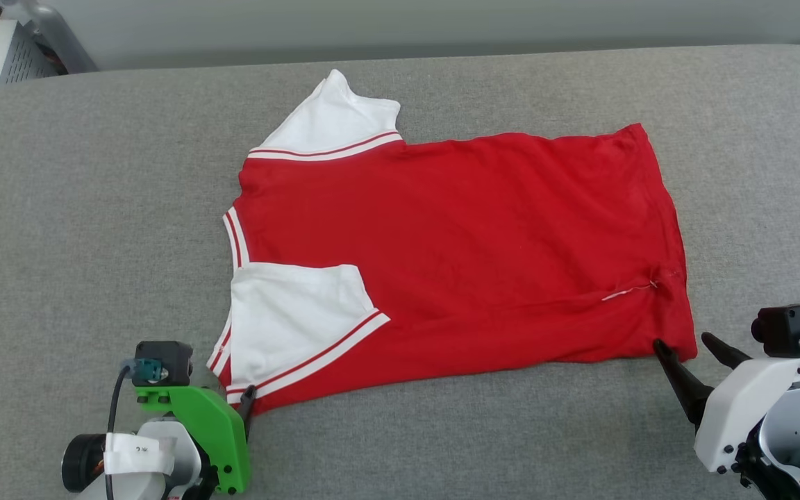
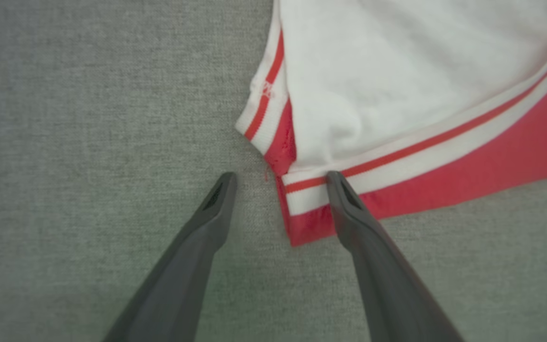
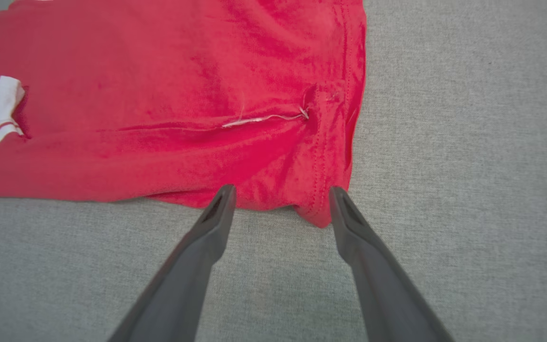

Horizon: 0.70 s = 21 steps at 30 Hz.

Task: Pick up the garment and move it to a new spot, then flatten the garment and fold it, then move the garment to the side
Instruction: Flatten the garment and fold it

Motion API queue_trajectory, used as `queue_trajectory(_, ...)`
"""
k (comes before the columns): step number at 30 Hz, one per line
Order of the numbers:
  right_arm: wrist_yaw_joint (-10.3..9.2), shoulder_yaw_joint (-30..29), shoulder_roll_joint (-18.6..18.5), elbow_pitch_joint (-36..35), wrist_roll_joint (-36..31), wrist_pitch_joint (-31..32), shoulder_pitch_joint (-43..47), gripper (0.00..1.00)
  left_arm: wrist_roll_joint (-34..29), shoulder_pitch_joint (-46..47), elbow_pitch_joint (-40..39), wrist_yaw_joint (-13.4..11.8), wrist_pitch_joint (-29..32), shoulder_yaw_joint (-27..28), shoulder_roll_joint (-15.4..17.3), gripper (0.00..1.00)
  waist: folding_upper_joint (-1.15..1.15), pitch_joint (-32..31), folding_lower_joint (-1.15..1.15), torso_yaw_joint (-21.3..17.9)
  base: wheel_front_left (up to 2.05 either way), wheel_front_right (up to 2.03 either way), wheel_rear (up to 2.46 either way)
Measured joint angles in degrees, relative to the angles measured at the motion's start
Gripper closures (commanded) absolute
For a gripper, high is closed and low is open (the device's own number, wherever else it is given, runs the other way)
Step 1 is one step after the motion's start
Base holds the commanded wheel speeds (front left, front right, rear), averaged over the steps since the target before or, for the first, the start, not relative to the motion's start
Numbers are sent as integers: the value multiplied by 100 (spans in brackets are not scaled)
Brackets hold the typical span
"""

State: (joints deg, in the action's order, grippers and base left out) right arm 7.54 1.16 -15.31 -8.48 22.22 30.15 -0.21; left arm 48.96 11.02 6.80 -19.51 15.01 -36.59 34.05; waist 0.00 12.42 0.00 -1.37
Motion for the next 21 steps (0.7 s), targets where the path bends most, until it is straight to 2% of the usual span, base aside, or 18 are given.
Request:
queue_trajectory(2, 0, 9, 7, 4, -19, -16, -13, 0, 1, 35, 42, -1, 40, -7, 0, 0, 0, 62, 0, -12, 0, 0, 0)
queue_trajectory(4, 0, 9, 10, 12, -35, -23, -32, 0, 15, 89, 79, 4, 89, -3, -5, 73, 0, 116, 0, -25, 0, 0, 0)
queue_trajectory(6, 0, 5, 12, 41, -53, -25, -58, 0, 34, 150, 129, 23, 93, 1, -18, 100, 0, 155, 0, -40, 0, 0, 0)
queue_trajectory(8, 0, -7, 12, 149, -101, -41, -78, 0, 96, 220, 324, 160, -27, 23, -155, 100, 0, 98, 0, -43, 0, 0, 0)
queue_trajectory(15, 0, -134, 38, 357, -259, 9, -72, 0, 98, 212, 361, 288, -343, 34, -234, 100, 0, -152, 0, 26, 0, 0, 0)
queue_trajectory(21, 0, -489, 177, 639, -621, 321, -214, 0, 2, 236, -122, 318, -701, 167, -246, 100, 0, -204, 0, 177, 0, 0, 0)
